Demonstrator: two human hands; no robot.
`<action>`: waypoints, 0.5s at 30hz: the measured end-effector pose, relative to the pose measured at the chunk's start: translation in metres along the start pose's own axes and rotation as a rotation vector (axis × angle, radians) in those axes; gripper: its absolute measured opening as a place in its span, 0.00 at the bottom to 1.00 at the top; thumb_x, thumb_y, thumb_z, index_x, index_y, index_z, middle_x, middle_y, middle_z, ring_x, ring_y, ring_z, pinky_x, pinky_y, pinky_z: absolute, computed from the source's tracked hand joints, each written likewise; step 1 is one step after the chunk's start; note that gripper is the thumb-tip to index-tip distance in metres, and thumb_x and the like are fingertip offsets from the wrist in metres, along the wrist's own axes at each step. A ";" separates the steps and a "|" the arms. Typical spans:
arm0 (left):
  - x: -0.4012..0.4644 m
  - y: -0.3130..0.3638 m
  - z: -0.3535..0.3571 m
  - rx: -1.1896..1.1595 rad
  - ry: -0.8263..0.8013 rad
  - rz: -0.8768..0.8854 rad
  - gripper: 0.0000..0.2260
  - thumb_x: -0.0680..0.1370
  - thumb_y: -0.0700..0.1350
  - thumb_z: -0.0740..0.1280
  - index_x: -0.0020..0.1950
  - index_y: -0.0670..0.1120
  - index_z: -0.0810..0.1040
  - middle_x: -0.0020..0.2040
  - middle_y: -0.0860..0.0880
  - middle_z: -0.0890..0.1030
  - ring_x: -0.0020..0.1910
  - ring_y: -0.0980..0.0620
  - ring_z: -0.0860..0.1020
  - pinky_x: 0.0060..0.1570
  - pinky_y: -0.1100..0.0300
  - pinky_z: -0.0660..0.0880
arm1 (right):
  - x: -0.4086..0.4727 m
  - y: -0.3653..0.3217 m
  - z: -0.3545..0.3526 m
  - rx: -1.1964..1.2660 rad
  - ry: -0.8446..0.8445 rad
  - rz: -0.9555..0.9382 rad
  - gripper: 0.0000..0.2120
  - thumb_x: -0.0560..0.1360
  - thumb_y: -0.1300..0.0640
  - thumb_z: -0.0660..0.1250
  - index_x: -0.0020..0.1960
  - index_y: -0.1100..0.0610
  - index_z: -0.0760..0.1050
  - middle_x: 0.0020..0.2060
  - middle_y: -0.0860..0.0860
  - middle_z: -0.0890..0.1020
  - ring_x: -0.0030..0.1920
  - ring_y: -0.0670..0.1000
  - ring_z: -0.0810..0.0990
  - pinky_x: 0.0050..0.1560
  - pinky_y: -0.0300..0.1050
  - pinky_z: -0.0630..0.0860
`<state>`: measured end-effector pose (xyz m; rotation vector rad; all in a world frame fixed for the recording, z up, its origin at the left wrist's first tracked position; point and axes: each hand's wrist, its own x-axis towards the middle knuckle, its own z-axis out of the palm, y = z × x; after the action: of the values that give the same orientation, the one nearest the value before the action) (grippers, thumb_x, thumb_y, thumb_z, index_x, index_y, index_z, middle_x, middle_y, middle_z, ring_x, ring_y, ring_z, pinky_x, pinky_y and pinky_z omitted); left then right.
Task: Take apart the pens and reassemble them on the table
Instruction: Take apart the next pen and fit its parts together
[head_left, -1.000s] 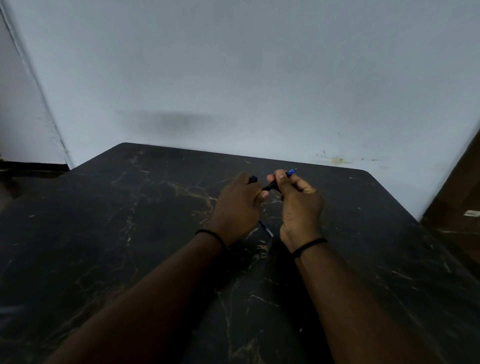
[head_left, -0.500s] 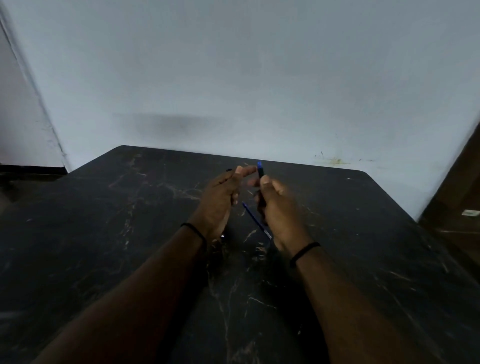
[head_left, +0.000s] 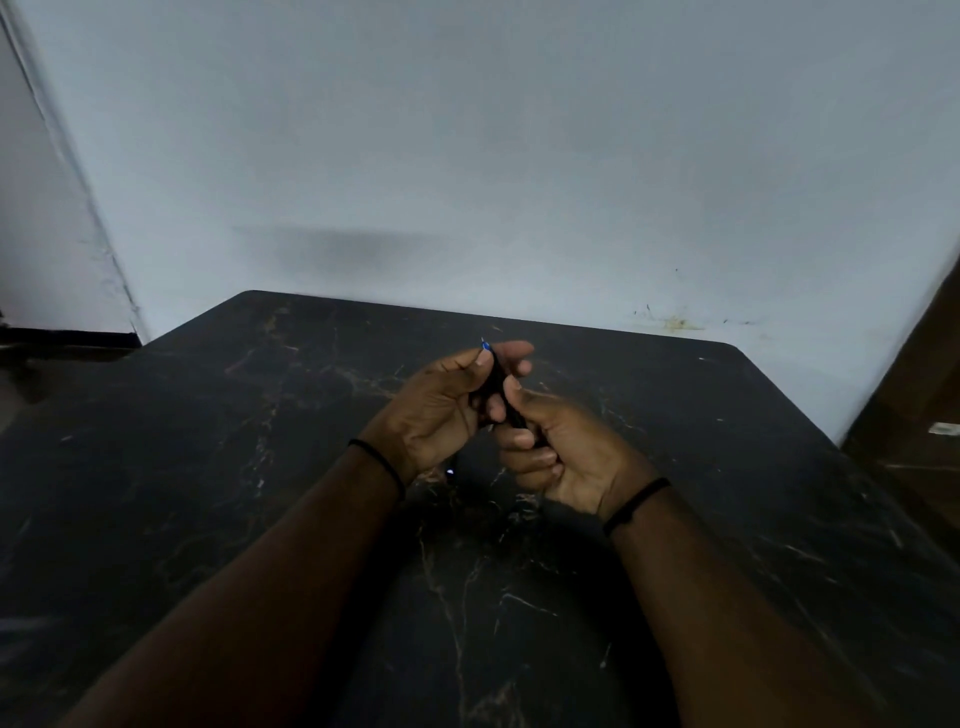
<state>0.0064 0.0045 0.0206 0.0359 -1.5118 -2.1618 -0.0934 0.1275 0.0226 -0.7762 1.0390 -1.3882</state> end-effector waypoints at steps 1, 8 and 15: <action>0.001 -0.001 0.000 -0.005 0.027 0.009 0.12 0.77 0.43 0.59 0.53 0.41 0.82 0.43 0.47 0.83 0.26 0.55 0.75 0.32 0.65 0.76 | 0.001 0.001 0.000 -0.010 0.005 -0.005 0.18 0.82 0.44 0.56 0.41 0.55 0.72 0.25 0.47 0.65 0.20 0.41 0.57 0.20 0.31 0.51; 0.003 -0.003 0.007 0.068 0.159 0.091 0.11 0.82 0.39 0.55 0.46 0.41 0.75 0.34 0.50 0.79 0.24 0.55 0.73 0.25 0.65 0.74 | 0.012 0.007 0.006 -0.150 0.137 -0.103 0.18 0.82 0.45 0.57 0.38 0.53 0.69 0.23 0.46 0.63 0.19 0.41 0.56 0.21 0.31 0.49; 0.006 -0.007 0.010 0.168 0.261 0.160 0.10 0.81 0.39 0.59 0.43 0.41 0.77 0.34 0.52 0.79 0.28 0.57 0.73 0.26 0.67 0.67 | 0.016 0.012 0.012 -0.312 0.289 -0.221 0.16 0.83 0.48 0.58 0.40 0.53 0.74 0.24 0.48 0.64 0.20 0.43 0.56 0.20 0.32 0.52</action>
<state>-0.0042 0.0121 0.0200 0.2363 -1.4855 -1.8226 -0.0793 0.1112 0.0141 -0.9585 1.4540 -1.5787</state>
